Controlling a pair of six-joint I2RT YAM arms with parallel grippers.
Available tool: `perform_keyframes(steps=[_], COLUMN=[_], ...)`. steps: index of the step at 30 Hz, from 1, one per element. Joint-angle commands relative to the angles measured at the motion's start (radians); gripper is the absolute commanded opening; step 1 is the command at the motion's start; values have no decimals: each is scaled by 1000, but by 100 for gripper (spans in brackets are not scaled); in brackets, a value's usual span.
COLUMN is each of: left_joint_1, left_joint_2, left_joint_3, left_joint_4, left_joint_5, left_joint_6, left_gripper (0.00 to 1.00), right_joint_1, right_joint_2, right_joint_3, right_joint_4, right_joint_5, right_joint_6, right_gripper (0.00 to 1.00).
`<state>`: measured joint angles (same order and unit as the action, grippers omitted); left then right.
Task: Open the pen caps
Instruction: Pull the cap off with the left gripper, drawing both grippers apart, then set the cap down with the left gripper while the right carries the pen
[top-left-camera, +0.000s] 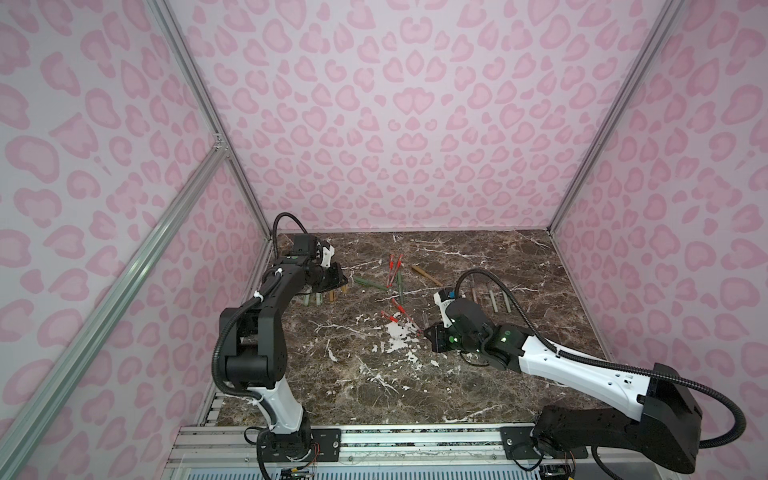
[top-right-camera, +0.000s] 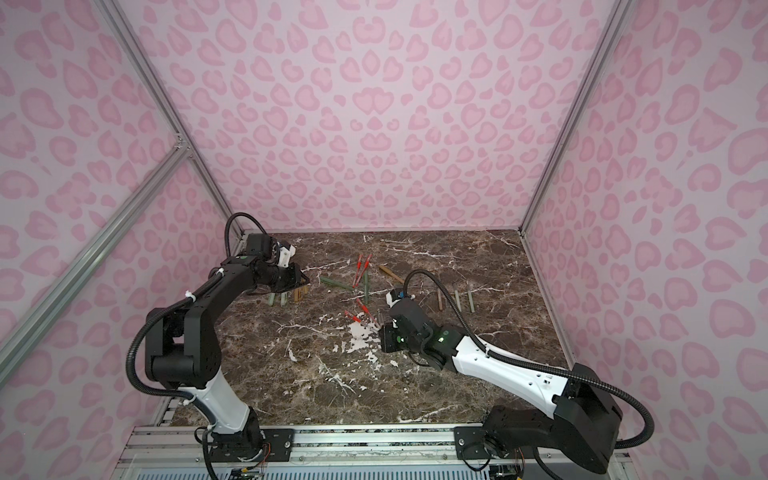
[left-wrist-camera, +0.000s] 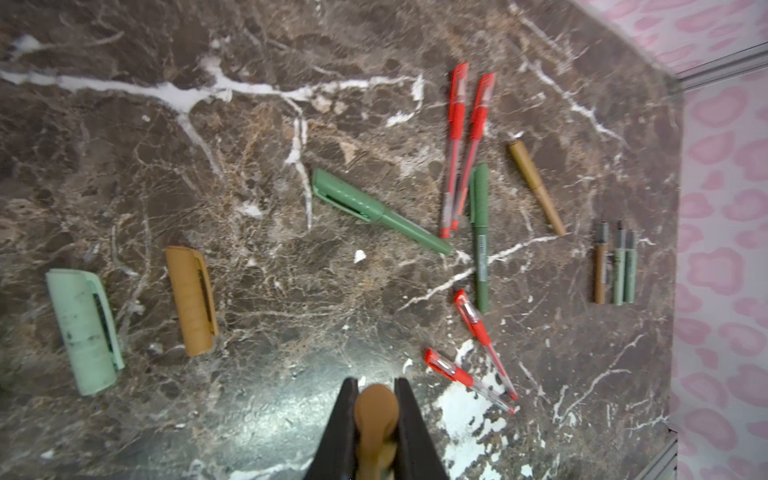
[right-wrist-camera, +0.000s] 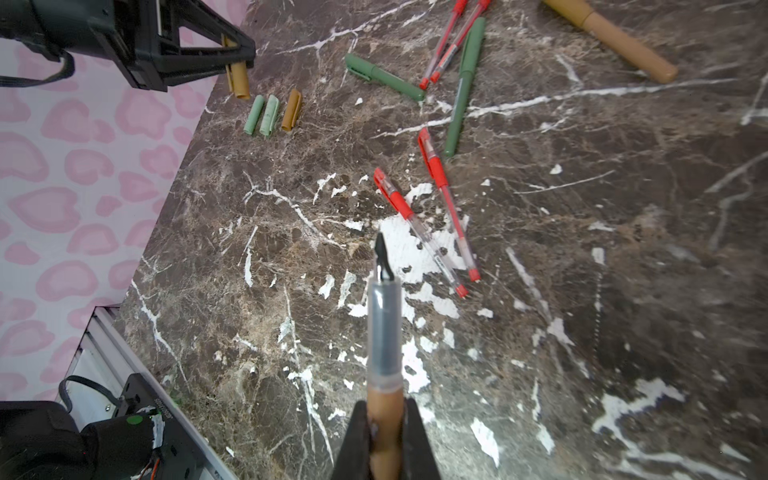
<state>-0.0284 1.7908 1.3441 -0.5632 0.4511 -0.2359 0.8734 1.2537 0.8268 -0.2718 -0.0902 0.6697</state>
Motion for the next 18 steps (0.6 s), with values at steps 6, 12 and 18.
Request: perform_keyframes(steps=[6, 12, 18], left_joint_1=[-13, -27, -34], left_joint_2=[221, 324, 398], left_joint_3=[192, 279, 345], left_joint_4=[-173, -220, -264], left_joint_5=[-110, -171, -241], left_joint_6=[69, 94, 121], left_gripper=[5, 6, 8], right_joint_1=[-13, -19, -31], right_joint_2=[-92, -142, -149], right_joint_3=[-61, -106, -109], right_joint_4=[-89, -63, -72], right_joint_5=[81, 102, 100], right_joint_6=[6, 21, 13], right_gripper=[0, 0, 0])
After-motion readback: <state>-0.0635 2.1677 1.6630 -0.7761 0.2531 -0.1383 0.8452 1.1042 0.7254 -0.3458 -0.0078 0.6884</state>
